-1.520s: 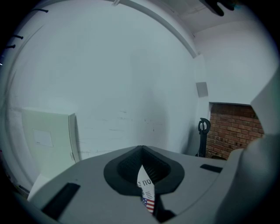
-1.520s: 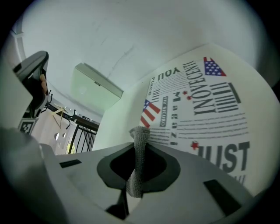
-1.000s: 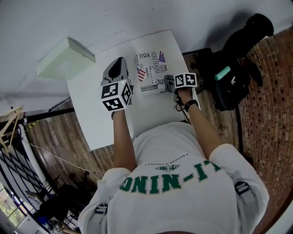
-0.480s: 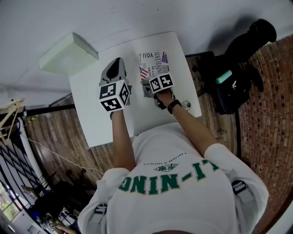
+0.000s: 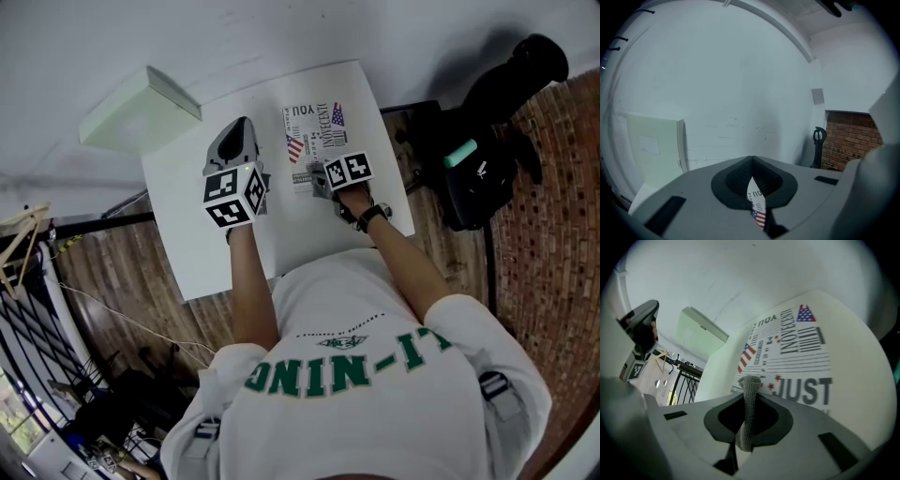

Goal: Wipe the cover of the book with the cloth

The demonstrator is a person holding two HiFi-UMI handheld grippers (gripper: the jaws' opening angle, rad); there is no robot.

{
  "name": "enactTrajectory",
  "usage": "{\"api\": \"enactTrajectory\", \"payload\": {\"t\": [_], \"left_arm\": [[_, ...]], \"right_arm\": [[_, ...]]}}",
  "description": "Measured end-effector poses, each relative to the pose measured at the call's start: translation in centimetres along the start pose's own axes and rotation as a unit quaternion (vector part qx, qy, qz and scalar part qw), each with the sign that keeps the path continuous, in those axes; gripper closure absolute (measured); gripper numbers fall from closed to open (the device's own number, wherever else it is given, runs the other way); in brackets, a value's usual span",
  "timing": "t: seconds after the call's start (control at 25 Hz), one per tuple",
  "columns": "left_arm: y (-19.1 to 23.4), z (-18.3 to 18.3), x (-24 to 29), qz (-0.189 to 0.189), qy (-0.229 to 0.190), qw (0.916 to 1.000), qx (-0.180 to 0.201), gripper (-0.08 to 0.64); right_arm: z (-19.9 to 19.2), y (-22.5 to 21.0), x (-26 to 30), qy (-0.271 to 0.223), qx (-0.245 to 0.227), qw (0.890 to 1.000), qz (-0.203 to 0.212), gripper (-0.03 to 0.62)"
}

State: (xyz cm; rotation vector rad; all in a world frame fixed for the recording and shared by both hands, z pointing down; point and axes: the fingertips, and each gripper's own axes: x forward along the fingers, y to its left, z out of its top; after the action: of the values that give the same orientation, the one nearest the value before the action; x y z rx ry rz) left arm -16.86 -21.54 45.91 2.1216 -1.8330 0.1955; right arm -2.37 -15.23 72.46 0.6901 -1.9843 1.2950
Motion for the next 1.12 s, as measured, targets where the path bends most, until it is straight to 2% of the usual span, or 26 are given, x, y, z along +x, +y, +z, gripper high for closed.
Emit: {"api": "enactTrajectory", "payload": {"t": [0.24,0.48,0.56,0.72,0.88,1.0,1.12], "left_arm": [[-0.7,-0.4,0.7,-0.01,0.001,0.9999,-0.003,0.552],[-1.7,-0.7,1.0,-0.02,0.003,0.9998,-0.002,0.552],[-1.5,-0.7,0.9,-0.017,0.003,0.9998,-0.003,0.552],[-0.9,-0.7,0.4,-0.008,0.001,0.9999,-0.006,0.552],[0.0,-0.7,-0.2,0.004,0.0,1.0,-0.009,0.552],[0.6,-0.8,-0.7,0.012,0.001,0.9999,-0.01,0.552],[0.8,-0.8,-1.0,0.016,0.001,0.9998,-0.01,0.552]], "right_arm": [[-0.5,-6.8,-5.4,-0.045,0.062,0.996,-0.047,0.56],[-0.8,-7.6,-6.2,-0.045,0.071,0.994,-0.076,0.56],[-0.7,-6.3,-5.6,-0.037,0.06,0.995,-0.066,0.559],[-0.3,0.0,-2.8,-0.026,0.017,1.0,-0.001,0.558],[-1.0,5.6,1.2,0.013,-0.056,0.998,0.032,0.558],[-1.7,6.5,3.2,0.034,-0.064,0.997,0.032,0.558],[-2.0,5.9,3.4,0.026,-0.056,0.997,0.036,0.558]]}}
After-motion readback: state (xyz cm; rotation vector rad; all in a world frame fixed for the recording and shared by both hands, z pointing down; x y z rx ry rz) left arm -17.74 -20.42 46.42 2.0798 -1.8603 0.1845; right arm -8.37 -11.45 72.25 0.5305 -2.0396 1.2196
